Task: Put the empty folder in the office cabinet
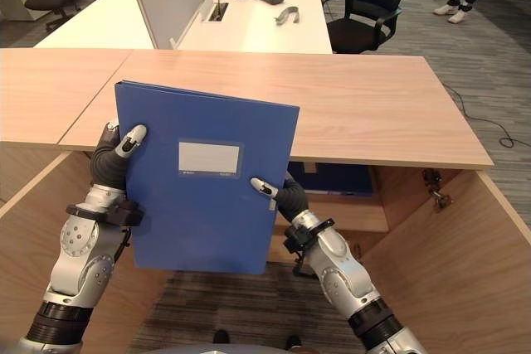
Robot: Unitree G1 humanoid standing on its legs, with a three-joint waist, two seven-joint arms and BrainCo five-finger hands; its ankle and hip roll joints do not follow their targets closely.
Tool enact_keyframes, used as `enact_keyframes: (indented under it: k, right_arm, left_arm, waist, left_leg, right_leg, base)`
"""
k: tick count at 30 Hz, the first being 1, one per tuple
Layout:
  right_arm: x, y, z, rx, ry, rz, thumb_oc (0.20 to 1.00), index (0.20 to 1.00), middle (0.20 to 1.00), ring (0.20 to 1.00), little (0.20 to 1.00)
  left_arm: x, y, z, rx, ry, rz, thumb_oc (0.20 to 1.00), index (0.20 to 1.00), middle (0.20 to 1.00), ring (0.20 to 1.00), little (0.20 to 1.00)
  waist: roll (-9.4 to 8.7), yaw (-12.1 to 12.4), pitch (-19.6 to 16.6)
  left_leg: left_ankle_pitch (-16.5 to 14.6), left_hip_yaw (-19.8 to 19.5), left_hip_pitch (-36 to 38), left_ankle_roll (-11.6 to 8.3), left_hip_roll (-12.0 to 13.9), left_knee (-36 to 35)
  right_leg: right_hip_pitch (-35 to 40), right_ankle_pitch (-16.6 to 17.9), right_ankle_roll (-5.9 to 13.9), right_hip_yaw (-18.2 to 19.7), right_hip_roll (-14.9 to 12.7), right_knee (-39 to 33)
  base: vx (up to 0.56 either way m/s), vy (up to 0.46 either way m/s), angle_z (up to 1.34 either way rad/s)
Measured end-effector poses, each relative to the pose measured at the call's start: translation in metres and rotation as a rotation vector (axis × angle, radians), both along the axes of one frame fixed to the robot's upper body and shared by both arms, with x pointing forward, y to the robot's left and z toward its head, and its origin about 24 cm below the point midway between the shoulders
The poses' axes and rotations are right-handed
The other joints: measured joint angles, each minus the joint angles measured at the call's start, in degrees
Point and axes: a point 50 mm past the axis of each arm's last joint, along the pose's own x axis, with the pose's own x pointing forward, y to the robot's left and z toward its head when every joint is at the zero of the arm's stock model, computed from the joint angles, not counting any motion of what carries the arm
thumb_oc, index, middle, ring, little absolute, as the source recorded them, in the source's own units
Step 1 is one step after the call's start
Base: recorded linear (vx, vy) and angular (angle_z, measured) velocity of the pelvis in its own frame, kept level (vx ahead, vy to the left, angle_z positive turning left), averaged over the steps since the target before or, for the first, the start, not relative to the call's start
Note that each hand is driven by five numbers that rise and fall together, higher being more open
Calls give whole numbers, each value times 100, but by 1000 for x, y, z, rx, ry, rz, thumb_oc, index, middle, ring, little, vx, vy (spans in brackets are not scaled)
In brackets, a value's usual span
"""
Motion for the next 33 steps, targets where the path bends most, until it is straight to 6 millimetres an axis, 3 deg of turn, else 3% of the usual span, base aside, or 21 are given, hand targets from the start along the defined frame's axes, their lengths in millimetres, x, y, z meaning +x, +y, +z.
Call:
enact_keyframes:
  k: [3,4,5,6,9,12,16,19,21,24,25,28,32,33]
  right_arm:
    - [0,0,0,-1,0,0,200,200,200,200,200]
    - [0,0,0,-3,-1,0,200,200,200,200,200]
    - [0,-1,0,-11,-5,1,200,200,200,200,200]
    - [1,-2,1,-23,-11,1,200,200,200,200,200]
    - [1,-10,-2,-144,-46,9,200,200,200,200,200]
    - [-2,-23,-8,-320,-86,27,200,200,200,200,200]
    - [-6,-29,-15,-414,-85,29,200,200,200,200,200]
    - [-8,-42,-17,-563,-119,24,200,200,200,200,200]
    - [-9,-60,-17,-737,-149,23,200,200,200,200,200]
    - [-12,-79,-21,-881,-147,12,200,200,200,200,200]
    - [-12,-84,-26,-933,-131,20,200,200,200,200,200]
    - [-15,-85,-30,-1013,-144,49,200,200,200,200,200]
    - [-13,-83,-42,-1079,-126,81,200,200,200,200,200]
    - [-12,-78,-52,-1107,-108,105,200,200,200,200,200]
  left_arm:
    - [0,0,0,-1,1,2,200,200,200,200,200]
    - [0,0,0,-1,2,4,523,523,523,523,523]
    - [0,1,-1,-3,5,9,918,918,918,918,918]
    - [0,2,-3,-3,12,13,1000,1000,1000,1000,1000]
    - [-2,9,-12,-5,52,46,1000,1000,1000,1000,1000]
    - [-9,23,-34,0,150,100,1000,1000,1000,1000,1000]
    - [-13,33,-49,3,216,116,1000,1000,1000,1000,1000]
    - [-24,58,-72,-18,311,159,1000,1000,1000,1000,1000]
    - [-40,75,-103,-44,455,173,1000,1000,1000,1000,1000]
    - [-62,84,-135,-36,631,146,1000,1000,1000,1000,1000]
    - [-85,91,-167,-46,796,141,1000,1000,1000,1000,1000]
    - [-129,103,-208,-23,1070,151,1000,1000,1000,1000,1000]
    - [-171,97,-239,127,1317,61,1000,1000,1000,1000,1000]
    - [-186,89,-257,220,1432,16,1000,1000,1000,1000,1000]
  waist:
    - [1,0,-1]
    - [1,5,-2]
    - [1,8,-2]
    - [1,6,-6]
    - [6,21,-38]
    - [5,15,-40]
    - [7,56,-42]
    - [15,63,-46]
    - [24,112,-46]
    - [29,150,-45]
    - [65,165,-35]
    - [109,116,-30]
    - [147,202,-34]
    - [155,214,-35]
  left_leg:
    - [0,-3,2,0,0,0]
    - [0,-4,2,0,0,0]
    - [0,-8,2,0,0,0]
    - [0,-10,3,0,0,0]
    - [0,-19,-2,0,-1,-1]
    - [0,-33,-8,0,1,-1]
    - [1,-49,-13,0,1,-3]
    - [1,-49,-15,0,0,-3]
    - [0,-49,-24,1,0,-3]
    - [-1,-56,-36,2,-1,-4]
    - [0,-65,-44,2,-1,-6]
    - [1,-73,-64,2,1,-3]
    - [6,-120,-104,1,-2,-6]
    - [6,-126,-109,1,-3,-6]
  right_leg:
    - [3,0,0,-3,0,0]
    - [5,0,0,-5,1,0]
    - [7,0,0,-8,1,0]
    - [8,0,0,-11,0,0]
    - [9,-1,1,-19,-2,0]
    - [4,-3,1,-28,2,-1]
    - [8,-3,1,-44,2,-1]
    - [4,-4,2,-41,0,-1]
    - [-6,-5,2,-43,-2,-2]
    - [-13,-8,-1,-54,-1,-2]
    - [-10,-9,-2,-64,-2,-3]
    - [-35,-8,-1,-70,-1,-11]
    - [-56,-9,-2,-110,-1,-27]
    - [-55,-9,-1,-117,-1,-24]
  base:
    - [0,0,0]
    - [0,0,0]
    - [0,0,0]
    - [0,0,0]
    - [0,0,0]
    - [0,0,0]
    - [0,0,0]
    - [0,0,0]
    - [0,0,0]
    - [-13,9,1]
    - [-30,16,2]
    - [-29,9,2]
    - [-28,6,5]
    - [-20,12,3]
